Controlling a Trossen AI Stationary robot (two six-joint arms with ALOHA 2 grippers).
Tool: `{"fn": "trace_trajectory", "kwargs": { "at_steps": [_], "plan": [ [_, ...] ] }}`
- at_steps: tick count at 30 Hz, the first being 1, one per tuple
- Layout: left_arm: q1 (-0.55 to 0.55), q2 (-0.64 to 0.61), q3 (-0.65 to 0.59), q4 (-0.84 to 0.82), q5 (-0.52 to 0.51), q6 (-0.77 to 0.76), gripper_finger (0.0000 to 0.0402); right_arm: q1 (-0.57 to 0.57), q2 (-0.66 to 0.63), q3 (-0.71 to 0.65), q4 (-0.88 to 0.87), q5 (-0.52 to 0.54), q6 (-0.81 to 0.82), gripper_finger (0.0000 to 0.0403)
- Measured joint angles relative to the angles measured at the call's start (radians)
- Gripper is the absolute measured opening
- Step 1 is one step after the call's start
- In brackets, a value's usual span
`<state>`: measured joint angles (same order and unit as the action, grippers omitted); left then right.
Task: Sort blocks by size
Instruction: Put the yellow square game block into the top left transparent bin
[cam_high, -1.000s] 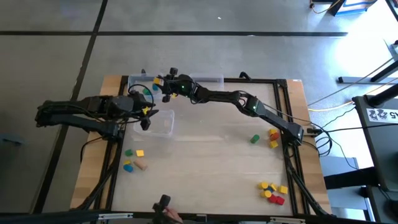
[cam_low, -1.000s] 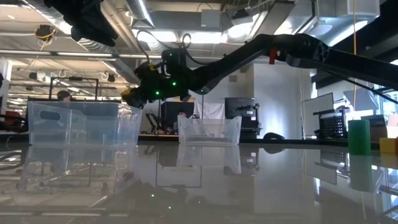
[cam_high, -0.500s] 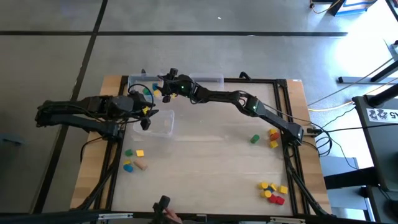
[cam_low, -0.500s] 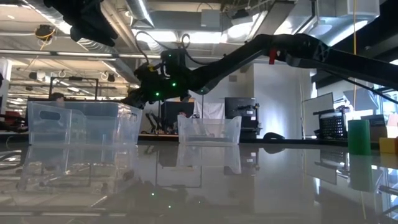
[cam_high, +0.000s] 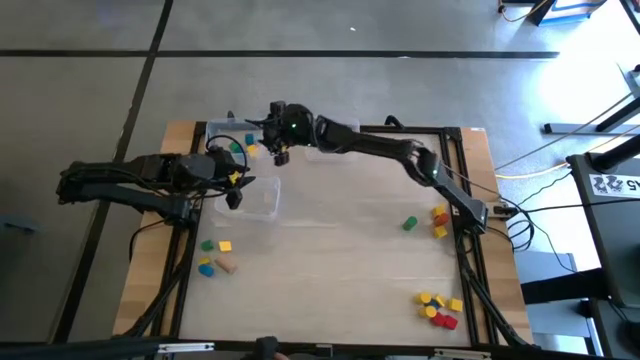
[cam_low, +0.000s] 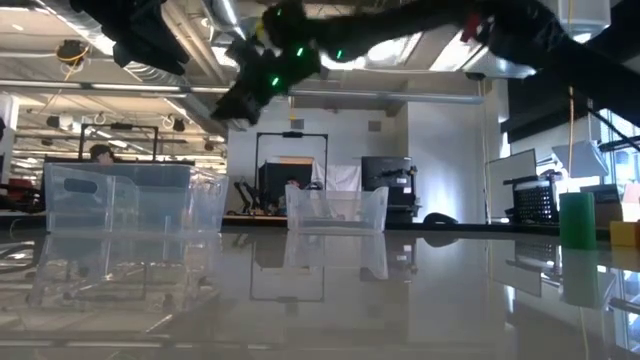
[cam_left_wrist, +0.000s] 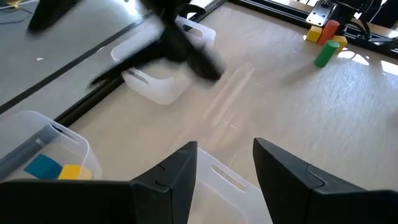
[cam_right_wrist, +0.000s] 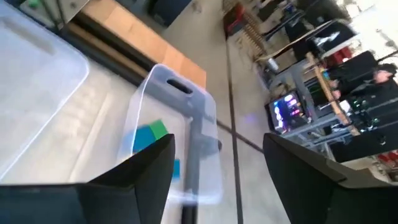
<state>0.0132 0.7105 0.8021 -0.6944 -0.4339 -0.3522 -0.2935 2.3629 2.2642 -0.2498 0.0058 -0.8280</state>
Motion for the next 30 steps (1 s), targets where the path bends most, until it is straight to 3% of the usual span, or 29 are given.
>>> {"fn": "trace_trajectory", "kwargs": {
  "at_steps": [8, 14, 21, 30],
  "plan": [
    [0.0, 0.004, 0.0, 0.011, 0.0, 0.021, 0.0155, 0.038, -0.183, 0.001, -0.386, 0.117, -0.072, 0.025],
    [0.0, 0.018, -0.025, 0.117, 0.0, 0.067, 0.0155, 0.095, -0.313, 0.002, -0.66, 0.246, -0.065, 0.025],
    [0.0, 0.054, -0.114, 0.334, 0.002, 0.146, 0.0155, 0.175, -0.412, -0.002, -0.974, 0.402, 0.06, 0.025],
    [0.0, 0.156, -0.16, 0.534, 0.008, 0.203, 0.0155, 0.28, -0.482, -0.002, -1.299, 0.518, 0.275, 0.025]
  ]
}}
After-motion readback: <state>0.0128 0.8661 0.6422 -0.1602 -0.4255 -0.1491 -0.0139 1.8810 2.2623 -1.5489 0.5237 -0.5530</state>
